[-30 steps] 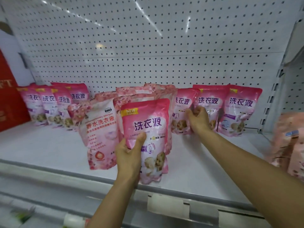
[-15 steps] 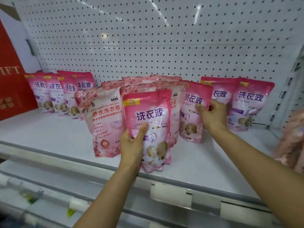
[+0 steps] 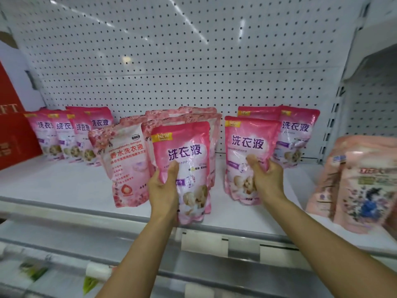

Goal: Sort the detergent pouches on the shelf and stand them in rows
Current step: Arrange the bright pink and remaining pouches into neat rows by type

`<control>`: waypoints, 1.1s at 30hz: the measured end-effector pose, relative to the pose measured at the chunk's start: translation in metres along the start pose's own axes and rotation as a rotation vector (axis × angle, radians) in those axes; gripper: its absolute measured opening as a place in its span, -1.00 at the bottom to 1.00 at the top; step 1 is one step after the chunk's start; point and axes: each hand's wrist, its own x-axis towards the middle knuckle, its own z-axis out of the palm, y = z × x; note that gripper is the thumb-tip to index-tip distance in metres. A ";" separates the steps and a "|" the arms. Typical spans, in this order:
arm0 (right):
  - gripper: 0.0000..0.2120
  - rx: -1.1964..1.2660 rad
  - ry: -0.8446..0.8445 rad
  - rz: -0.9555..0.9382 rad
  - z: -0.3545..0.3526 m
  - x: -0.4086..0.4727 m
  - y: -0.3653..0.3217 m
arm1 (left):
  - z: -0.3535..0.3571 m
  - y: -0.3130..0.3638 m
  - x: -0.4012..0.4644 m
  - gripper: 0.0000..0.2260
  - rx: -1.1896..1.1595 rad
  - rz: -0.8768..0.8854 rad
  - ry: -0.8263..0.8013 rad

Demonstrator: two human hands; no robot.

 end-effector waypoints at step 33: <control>-0.92 0.234 -0.428 0.059 0.189 -0.244 -0.052 | -0.311 0.061 -0.052 -0.81 -0.022 -0.003 0.283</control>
